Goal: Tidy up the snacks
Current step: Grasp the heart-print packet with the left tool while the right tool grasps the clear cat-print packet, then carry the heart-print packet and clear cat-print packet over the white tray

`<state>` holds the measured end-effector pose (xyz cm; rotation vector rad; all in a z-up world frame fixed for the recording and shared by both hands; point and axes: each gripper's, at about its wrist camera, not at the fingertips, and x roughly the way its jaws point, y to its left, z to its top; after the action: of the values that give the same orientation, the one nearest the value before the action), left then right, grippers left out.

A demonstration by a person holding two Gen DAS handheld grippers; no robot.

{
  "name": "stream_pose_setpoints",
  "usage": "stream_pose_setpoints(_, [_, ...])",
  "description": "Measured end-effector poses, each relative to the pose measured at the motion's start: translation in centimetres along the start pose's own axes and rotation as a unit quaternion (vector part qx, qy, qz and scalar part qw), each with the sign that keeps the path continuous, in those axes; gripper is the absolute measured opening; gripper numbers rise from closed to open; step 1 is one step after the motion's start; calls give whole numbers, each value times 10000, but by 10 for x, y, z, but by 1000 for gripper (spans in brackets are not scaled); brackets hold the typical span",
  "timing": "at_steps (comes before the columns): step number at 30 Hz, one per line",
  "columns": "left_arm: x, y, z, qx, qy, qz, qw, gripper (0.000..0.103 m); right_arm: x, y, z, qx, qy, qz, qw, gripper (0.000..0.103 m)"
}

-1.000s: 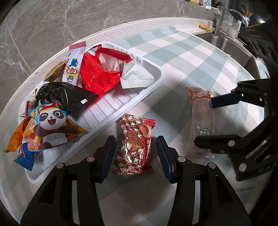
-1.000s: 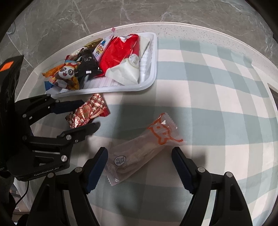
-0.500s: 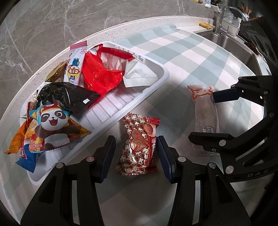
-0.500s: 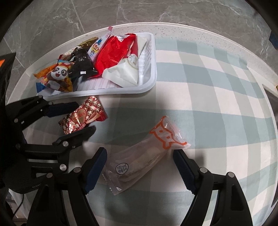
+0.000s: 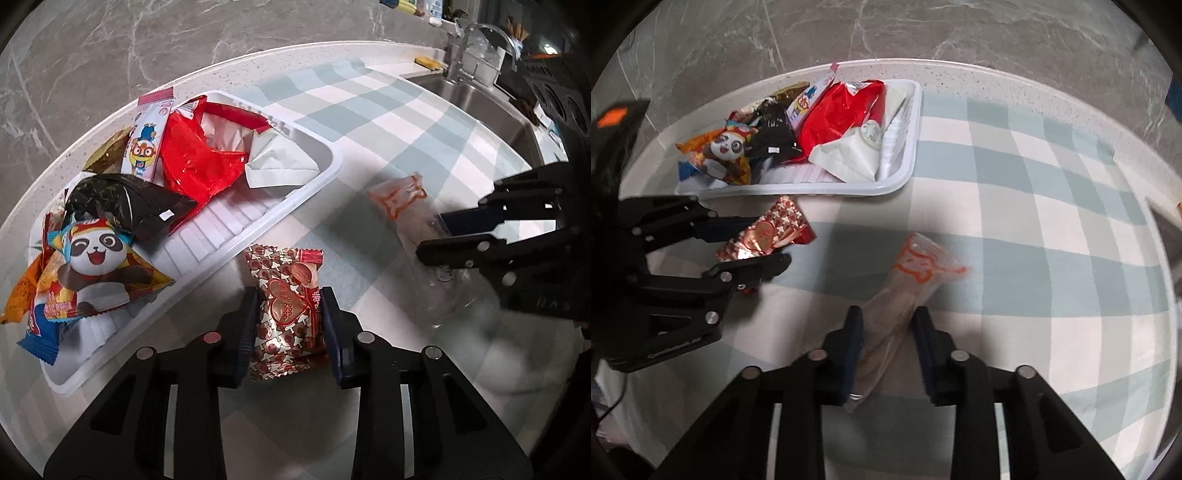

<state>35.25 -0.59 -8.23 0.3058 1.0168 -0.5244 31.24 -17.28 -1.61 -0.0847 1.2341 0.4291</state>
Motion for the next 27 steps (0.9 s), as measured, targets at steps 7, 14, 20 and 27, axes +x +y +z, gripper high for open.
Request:
stream_pose_setpoints(7, [-5,-3,-7,-45,-15,-138,9999,30,-8,-8,-10,188,-3,267,9995,19])
stream_pose_setpoints(14, [-9,1,-12,-173,-31,-227,9996,30,-13,-7,-15,147,-85,336,9993,19])
stream_pose_setpoints(20, [-20,8,-13,-328,-144,-394,9986,29,-23,-8,-8,255,-226,608,9976,19])
stream_pose_setpoints(27, [-41,21,-15,-622,-324,-656,9954,29,-37,-8,2,392,-390,898,9944,19])
